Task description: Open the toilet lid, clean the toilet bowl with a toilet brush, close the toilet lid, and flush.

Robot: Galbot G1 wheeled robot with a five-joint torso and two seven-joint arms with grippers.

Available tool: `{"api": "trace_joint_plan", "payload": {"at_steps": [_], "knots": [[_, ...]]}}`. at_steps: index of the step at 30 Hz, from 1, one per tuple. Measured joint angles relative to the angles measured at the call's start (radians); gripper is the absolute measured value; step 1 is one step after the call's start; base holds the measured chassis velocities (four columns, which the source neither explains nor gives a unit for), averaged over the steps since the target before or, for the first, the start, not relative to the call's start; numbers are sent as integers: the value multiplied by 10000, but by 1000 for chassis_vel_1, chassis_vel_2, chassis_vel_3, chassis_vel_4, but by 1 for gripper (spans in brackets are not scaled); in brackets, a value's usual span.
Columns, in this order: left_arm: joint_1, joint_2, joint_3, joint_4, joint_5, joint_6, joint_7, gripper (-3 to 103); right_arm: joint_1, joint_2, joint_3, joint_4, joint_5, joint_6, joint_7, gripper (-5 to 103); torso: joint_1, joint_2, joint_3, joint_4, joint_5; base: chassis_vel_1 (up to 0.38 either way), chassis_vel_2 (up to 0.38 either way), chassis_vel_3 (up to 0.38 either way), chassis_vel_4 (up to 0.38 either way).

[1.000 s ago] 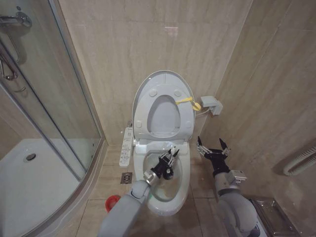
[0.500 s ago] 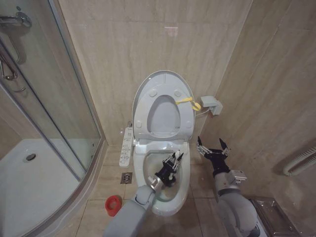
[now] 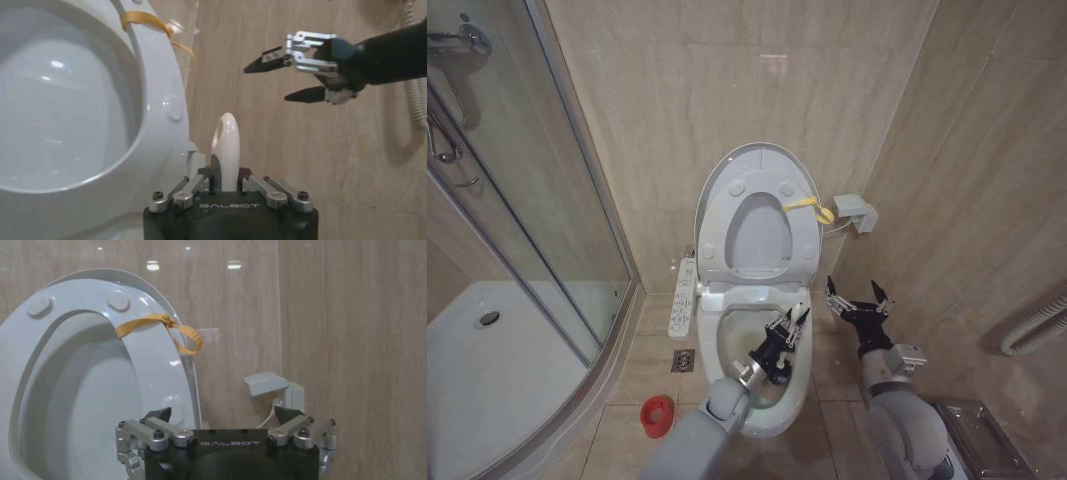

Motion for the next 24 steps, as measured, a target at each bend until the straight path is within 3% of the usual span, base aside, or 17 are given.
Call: {"api": "trace_joint_plan", "payload": {"at_steps": [10,20,24], "knots": [[-191,57,-361,1443,-14,-508,255,22,0,0,0,0,0,0,0,100,-1,1,-1,-1,-1,0,0,0,0],[-5,376,-12,-334,-302,54,11,22,0,0,0,0,0,0,0,100,0,0,2,0,3,0,0,0,0],[142,394,105,-229,-279,18,46,22,0,0,0,0,0,0,0,100,0,0,1,0,1,0,0,0,0]]}}
